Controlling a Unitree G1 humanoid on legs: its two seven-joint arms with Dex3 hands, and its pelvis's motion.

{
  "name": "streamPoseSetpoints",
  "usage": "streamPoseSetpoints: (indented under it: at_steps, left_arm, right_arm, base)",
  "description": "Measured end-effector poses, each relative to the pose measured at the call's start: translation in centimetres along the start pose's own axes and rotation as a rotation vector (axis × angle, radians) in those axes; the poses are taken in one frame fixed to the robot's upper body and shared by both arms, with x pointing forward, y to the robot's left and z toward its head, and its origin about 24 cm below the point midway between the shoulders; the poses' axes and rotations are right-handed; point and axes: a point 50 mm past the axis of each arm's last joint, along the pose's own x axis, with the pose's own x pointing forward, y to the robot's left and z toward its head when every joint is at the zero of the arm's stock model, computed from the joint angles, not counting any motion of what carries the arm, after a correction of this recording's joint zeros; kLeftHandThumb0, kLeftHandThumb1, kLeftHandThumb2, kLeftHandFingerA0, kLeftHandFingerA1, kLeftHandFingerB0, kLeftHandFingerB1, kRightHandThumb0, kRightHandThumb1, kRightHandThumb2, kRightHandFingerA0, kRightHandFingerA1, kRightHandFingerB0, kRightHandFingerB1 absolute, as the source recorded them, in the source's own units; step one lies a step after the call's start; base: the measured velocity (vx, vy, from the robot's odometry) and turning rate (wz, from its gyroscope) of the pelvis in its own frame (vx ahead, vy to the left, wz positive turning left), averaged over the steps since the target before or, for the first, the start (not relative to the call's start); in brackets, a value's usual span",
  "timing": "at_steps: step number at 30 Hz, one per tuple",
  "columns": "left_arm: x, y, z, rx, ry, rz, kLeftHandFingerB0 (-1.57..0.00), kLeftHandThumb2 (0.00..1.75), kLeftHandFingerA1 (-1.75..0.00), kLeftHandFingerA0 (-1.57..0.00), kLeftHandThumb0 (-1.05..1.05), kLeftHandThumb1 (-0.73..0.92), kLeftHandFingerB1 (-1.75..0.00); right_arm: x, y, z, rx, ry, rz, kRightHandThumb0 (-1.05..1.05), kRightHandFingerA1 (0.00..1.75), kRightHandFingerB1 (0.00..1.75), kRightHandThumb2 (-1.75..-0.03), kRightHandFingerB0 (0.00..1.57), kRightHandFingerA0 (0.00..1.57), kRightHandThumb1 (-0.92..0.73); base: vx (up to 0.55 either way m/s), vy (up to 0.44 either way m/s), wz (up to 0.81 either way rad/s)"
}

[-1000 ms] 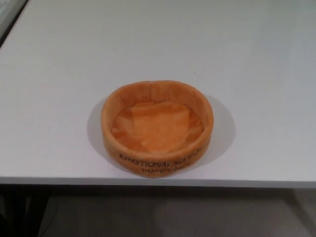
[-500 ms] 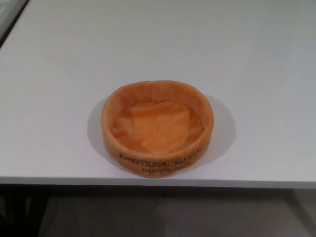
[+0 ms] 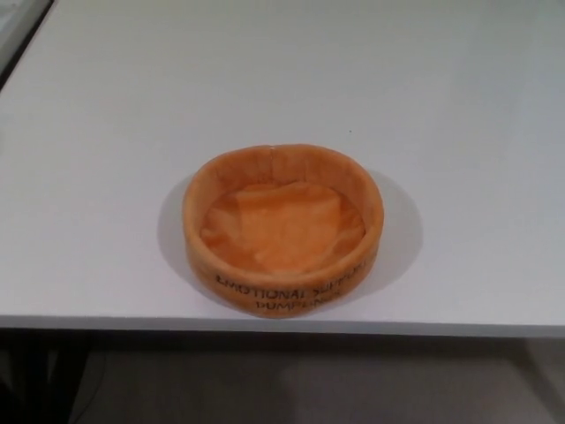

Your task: A soft plate is kept in the center of the table close to the robot and the robot uses its left hand to pick up the plate, turns it upside down and places it back on the table

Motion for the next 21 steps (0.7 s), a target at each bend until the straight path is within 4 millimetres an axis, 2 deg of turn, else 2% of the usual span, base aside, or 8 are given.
streamPoseSetpoints:
  at_steps: [6,11,12,14,17,19,20,21]
  left_arm:
    - [0.5,2.8,3.7,0.117,-0.204,0.109,-0.23,0.72,-0.4,-0.29,-0.87,0.92,-0.3]
    - [1.2,3.4,7.6,0.189,-0.382,0.139,-0.25,0.68,-0.42,-0.3,-0.96,0.91,-0.29]
    - [1.4,3.4,8.4,0.199,-0.417,0.139,-0.22,0.81,-0.45,-0.29,-1.01,0.76,-0.34]
    - [1.8,3.5,10.4,0.219,-0.495,0.141,-0.21,0.82,-0.44,-0.28,-1.01,0.75,-0.34]
    - [2.5,3.7,13.1,0.258,-0.587,0.142,-0.24,0.68,-0.41,-0.27,-0.96,0.88,-0.29]
    - [3.2,4.0,15.1,0.292,-0.648,0.142,-0.18,0.67,-0.55,-0.2,-0.96,0.87,-0.43]
    - [3.5,4.1,15.8,0.304,-0.67,0.143,-0.18,0.67,-0.55,-0.2,-0.96,0.87,-0.43]
    - [3.8,4.1,16.6,0.316,-0.693,0.144,-0.09,0.67,-0.72,-0.11,-0.95,0.86,-0.57]
  right_arm:
    - [-0.2,-0.1,0.2,0.001,-0.033,0.012,-0.62,0.34,0.28,-0.66,0.22,0.24,-0.84]
    - [-0.1,-0.2,-0.5,0.012,-0.016,0.015,-0.63,0.34,0.3,-0.65,0.22,0.25,-0.85]
    - [0.0,-0.2,-0.5,0.015,-0.014,0.015,-0.65,0.35,0.3,-0.66,0.22,0.26,-0.85]
    - [0.0,-0.2,-0.4,0.011,-0.022,0.018,-0.62,0.36,0.3,-0.65,0.22,0.25,-0.84]
    - [0.2,-0.2,-0.1,0.002,-0.043,0.022,-0.64,0.34,0.3,-0.65,0.22,0.24,-0.84]
    - [0.2,-0.2,-0.1,0.002,-0.046,0.024,-0.63,0.33,0.3,-0.65,0.22,0.25,-0.84]
    - [0.2,-0.2,-0.1,0.003,-0.045,0.025,-0.63,0.33,0.3,-0.65,0.22,0.25,-0.84]
    - [0.2,-0.2,-0.2,0.005,-0.042,0.025,-0.63,0.35,0.29,-0.66,0.23,0.26,-0.84]
  base:
    - [0.0,0.0,0.0]
    - [0.0,0.0,0.0]
    - [0.0,0.0,0.0]
    - [0.0,0.0,0.0]
    - [0.0,0.0,0.0]
    - [0.0,0.0,0.0]
    - [0.0,0.0,0.0]
    - [0.0,0.0,0.0]
